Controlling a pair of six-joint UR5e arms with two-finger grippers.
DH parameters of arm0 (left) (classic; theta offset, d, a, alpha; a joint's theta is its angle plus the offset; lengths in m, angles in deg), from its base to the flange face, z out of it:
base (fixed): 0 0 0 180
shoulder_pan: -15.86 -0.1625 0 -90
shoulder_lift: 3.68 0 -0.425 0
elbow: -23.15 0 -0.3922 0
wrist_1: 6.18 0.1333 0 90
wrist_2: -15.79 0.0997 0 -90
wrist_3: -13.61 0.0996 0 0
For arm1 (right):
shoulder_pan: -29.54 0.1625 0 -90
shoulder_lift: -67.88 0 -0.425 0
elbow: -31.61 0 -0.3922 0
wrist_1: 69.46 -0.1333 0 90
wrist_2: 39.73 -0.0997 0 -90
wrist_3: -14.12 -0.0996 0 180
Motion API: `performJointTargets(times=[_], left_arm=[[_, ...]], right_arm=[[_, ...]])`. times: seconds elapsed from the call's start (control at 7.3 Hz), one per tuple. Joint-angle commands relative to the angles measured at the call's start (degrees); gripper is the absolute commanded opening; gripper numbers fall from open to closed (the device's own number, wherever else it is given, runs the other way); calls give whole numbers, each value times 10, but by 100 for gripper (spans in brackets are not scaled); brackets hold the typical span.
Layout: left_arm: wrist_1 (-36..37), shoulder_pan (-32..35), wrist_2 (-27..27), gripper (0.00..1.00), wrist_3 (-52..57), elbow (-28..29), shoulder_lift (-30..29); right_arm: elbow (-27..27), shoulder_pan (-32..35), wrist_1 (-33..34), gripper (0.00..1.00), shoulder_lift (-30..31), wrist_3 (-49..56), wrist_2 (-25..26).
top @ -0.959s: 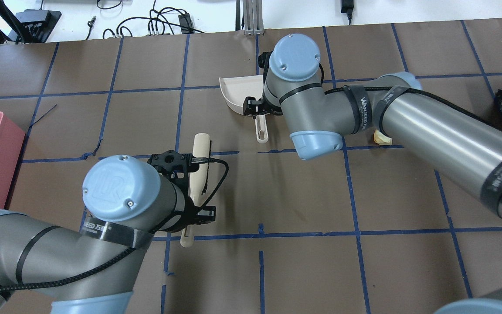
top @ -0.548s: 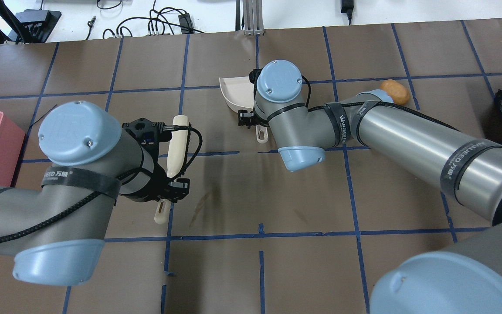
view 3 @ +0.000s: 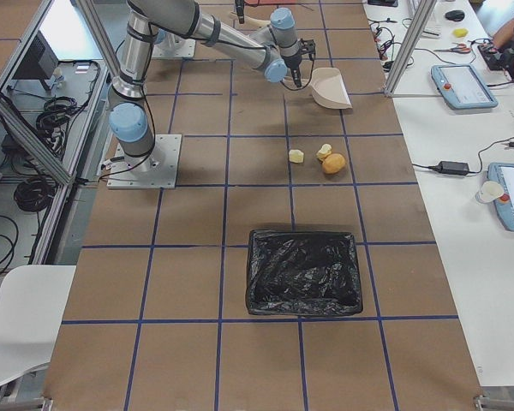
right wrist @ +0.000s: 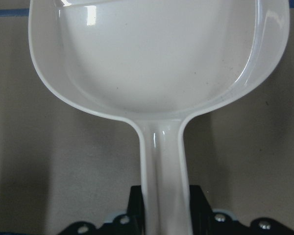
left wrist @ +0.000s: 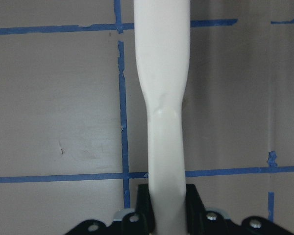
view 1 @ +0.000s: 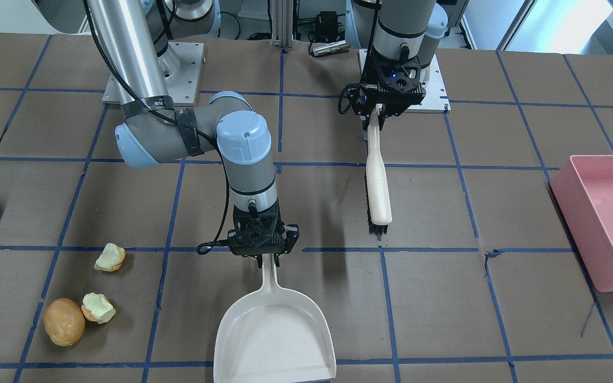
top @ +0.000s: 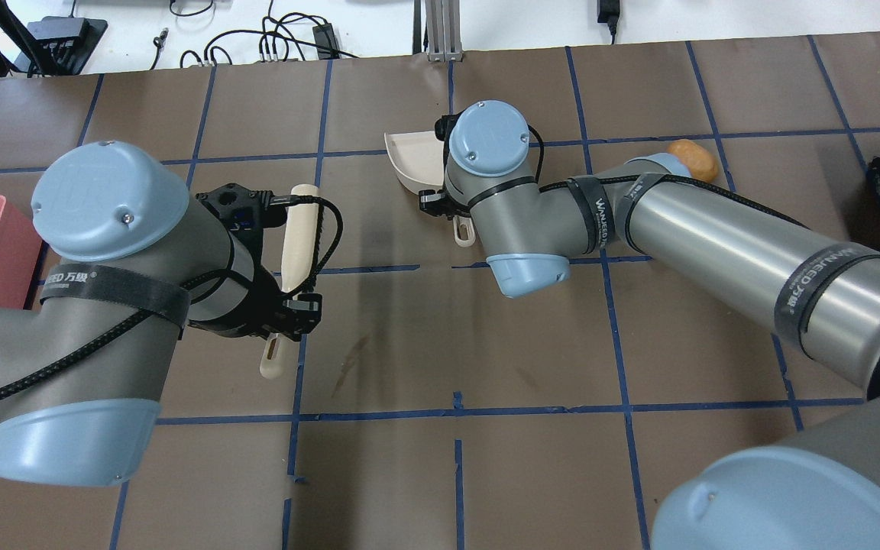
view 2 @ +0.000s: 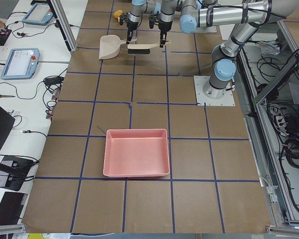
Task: Sweep and dump trash in nearest bin
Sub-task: 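Grasp the dustpan handle with the right gripper and carry it beyond the bread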
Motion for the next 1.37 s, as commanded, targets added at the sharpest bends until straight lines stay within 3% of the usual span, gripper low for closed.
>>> performJointTargets(times=[0.0,0.27,0.55,0.82,0.96,1.23], left_arm=[[-1,0,0,10,-10,0,1],[0,0,-1,10,-28,0,2],[0,3,-4,9,-53,2,-4],[8,4,-35,9,-75,20,-26],[9,9,-65,9,-68,46,-48],[9,47,-70,9,-73,108,-106]], right_arm=[[30,-22,-14,1,27,77,-5],[63,-106,-128,0,72,242,-10],[103,-212,-301,0,121,430,-34],[185,-309,-479,0,137,618,-34],[210,-370,-520,0,132,722,-34],[217,-471,-533,0,123,910,-31]])
